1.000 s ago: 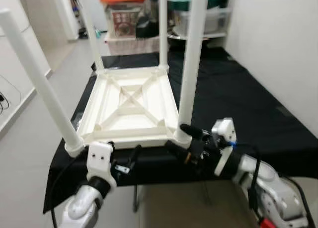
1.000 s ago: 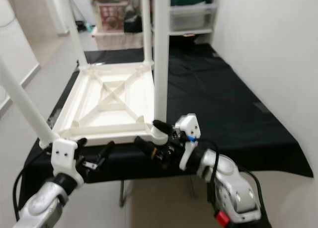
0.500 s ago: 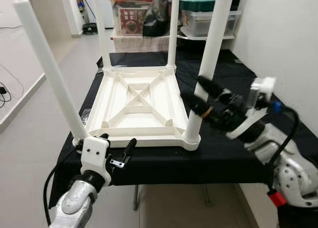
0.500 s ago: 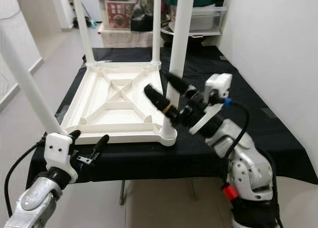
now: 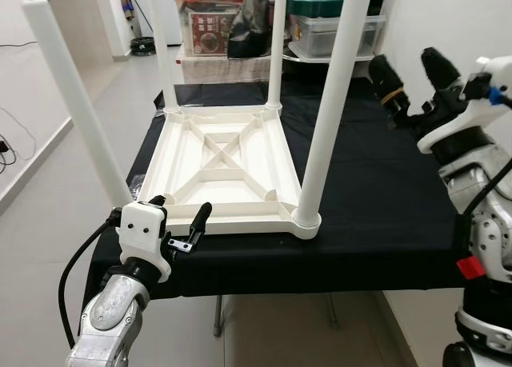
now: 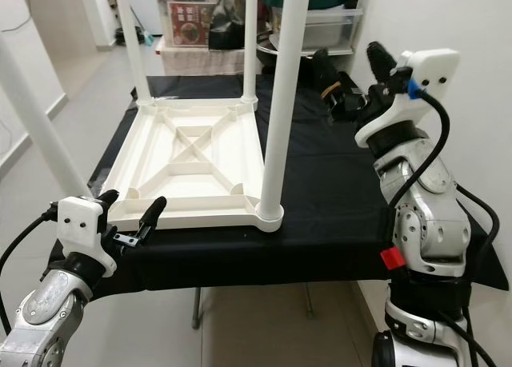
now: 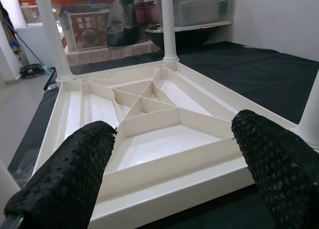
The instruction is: Building children table
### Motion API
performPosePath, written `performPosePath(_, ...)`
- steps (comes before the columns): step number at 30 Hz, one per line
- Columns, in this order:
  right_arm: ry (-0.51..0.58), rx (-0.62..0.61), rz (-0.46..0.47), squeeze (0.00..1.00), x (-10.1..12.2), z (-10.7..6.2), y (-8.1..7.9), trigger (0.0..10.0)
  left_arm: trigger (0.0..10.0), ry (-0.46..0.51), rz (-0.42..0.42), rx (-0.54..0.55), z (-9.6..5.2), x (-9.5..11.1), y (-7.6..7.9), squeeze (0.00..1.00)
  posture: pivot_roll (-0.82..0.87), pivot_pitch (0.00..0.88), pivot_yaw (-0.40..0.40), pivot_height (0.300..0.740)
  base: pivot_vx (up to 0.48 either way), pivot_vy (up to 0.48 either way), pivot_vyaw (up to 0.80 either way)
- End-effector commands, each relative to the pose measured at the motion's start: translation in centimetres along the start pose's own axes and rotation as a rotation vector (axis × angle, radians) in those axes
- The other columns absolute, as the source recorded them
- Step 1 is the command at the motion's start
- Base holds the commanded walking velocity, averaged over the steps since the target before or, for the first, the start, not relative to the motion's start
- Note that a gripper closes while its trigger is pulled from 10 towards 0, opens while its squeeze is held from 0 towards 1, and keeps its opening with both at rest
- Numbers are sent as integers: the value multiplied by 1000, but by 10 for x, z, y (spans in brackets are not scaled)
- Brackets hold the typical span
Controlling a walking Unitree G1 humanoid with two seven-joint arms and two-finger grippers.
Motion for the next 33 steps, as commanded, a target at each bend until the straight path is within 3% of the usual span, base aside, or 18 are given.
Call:
performPosePath(1,-45,18,-15,0,-12,10,-15,10000,10000,-6,-2,-6,1,-2,2,0,13,86,-13,740,0,0,0)
performPosePath(8,-4,146,8,0,-2,19,-44,10000,10000,-5,-8,-4,-1,-2,3,0,17,93,-22,740,0,0,0)
performPosePath(18,-12,198,35,0,-5,20,-56,10000,10000,-7,-15,-1,-2,-3,5,0,16,96,-26,740,0,0,0)
performPosePath(24,-22,195,52,0,-6,31,-65,10000,10000,-5,-18,-2,-2,-3,5,0,21,96,-31,740,0,0,0)
performPosePath(33,-95,142,57,0,-18,41,-63,10000,10000,0,-21,3,-2,-1,6,0,26,98,-38,740,0,0,0)
Point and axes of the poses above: a point about 5 cm out from each wrist's last joint towards the gripper, its own z axis pointing out of the wrist towards the gripper, its own x axis along the axis of the wrist's last joint, y = z × x, the point moved 6 cm from there along z, pointing out of the wrist towards the gripper, and after that the axes turned 7 degrees about -z, right-handed, at the moved point
